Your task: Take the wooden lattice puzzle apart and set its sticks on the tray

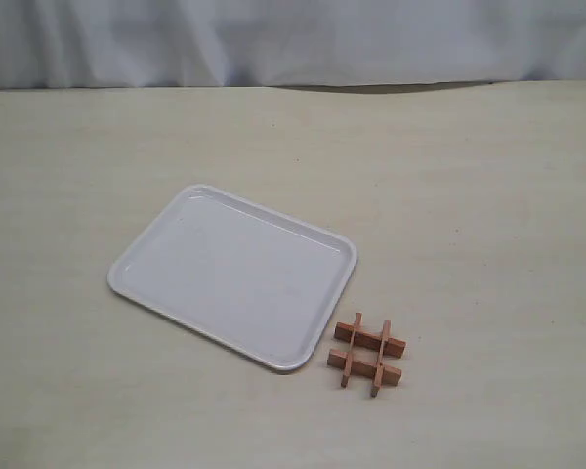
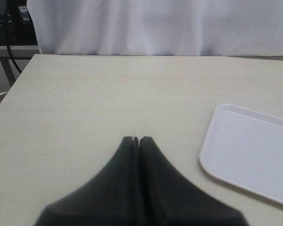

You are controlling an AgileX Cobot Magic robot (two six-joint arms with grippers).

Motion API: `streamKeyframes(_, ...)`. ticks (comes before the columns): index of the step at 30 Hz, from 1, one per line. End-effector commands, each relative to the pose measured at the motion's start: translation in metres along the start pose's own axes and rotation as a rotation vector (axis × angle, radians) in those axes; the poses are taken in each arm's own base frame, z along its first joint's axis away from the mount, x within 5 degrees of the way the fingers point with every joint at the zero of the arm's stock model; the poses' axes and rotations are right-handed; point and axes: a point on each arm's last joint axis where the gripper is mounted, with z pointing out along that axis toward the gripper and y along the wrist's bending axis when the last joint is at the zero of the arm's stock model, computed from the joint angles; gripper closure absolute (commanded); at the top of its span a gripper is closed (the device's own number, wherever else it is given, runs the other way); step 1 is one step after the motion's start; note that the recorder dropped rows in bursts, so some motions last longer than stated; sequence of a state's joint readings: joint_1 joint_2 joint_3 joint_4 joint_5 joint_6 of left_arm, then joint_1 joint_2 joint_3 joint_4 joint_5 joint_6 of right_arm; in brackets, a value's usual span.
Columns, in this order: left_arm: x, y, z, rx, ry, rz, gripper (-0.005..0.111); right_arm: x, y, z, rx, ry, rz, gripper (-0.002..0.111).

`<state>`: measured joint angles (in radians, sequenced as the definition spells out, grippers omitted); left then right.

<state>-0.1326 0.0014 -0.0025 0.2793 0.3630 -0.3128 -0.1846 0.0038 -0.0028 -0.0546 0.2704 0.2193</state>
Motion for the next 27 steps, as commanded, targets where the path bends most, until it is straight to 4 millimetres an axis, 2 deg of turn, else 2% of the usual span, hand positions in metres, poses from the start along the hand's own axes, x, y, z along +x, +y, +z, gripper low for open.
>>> streamKeyframes(1,0.000,-0.001,0.000,0.010,-0.004,-0.002,0.107,0.001,0.000,0.000,-0.003,-0.002,-0.005,0.104)
streamKeyframes(9,0.000,-0.001,0.000,0.010,-0.004,-0.002,0.107,-0.005,0.001,0.000,-0.016,-0.060,-0.005,0.104)
streamKeyframes(17,0.000,-0.001,0.000,0.010,-0.004,-0.002,0.107,-0.037,0.008,-0.008,-0.095,-0.423,-0.005,0.104)
streamKeyframes(27,0.000,-0.001,0.000,0.010,-0.004,-0.002,0.107,-0.049,0.011,-0.016,-0.133,-0.578,0.016,0.104)
